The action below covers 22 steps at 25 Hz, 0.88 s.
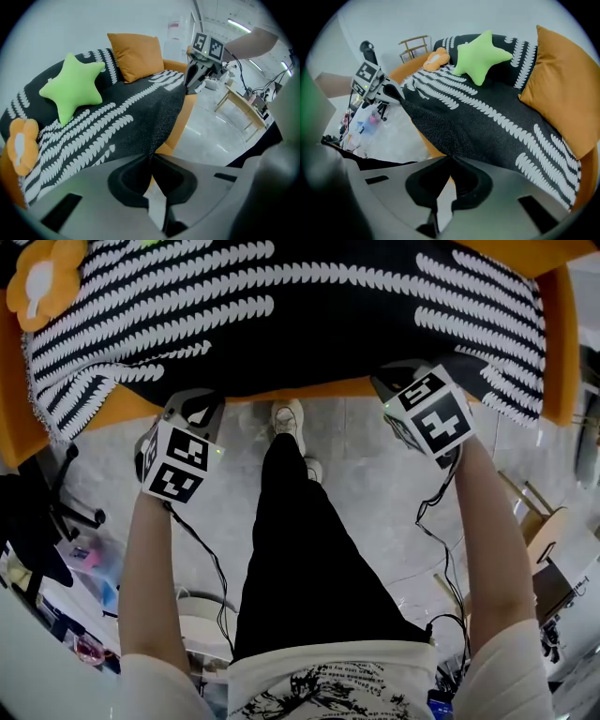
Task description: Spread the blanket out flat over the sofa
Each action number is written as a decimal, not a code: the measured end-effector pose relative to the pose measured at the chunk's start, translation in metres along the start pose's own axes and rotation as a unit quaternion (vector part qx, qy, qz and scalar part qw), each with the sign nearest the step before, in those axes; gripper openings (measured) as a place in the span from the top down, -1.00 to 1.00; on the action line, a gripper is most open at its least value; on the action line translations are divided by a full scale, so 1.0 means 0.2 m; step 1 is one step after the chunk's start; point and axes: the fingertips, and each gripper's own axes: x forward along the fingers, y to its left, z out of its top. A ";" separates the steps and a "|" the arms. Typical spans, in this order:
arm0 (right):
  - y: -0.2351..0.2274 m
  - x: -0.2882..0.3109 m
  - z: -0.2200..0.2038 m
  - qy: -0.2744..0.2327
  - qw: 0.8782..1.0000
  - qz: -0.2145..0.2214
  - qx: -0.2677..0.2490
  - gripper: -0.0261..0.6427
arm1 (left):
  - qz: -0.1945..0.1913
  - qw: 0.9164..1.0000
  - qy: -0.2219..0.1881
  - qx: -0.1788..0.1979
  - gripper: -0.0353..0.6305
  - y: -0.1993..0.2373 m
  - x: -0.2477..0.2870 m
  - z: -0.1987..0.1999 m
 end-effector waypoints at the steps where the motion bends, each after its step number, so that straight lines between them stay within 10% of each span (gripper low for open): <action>1: 0.03 0.00 -0.02 0.001 1.000 0.004 0.003 0.85 | 0.003 1.000 0.000 -0.001 0.80 -0.01 -0.01 -0.02; 22: 0.23 0.44 -0.43 0.028 0.998 0.041 0.040 0.85 | 0.041 0.998 -0.038 -0.028 0.80 -0.14 0.29 -0.31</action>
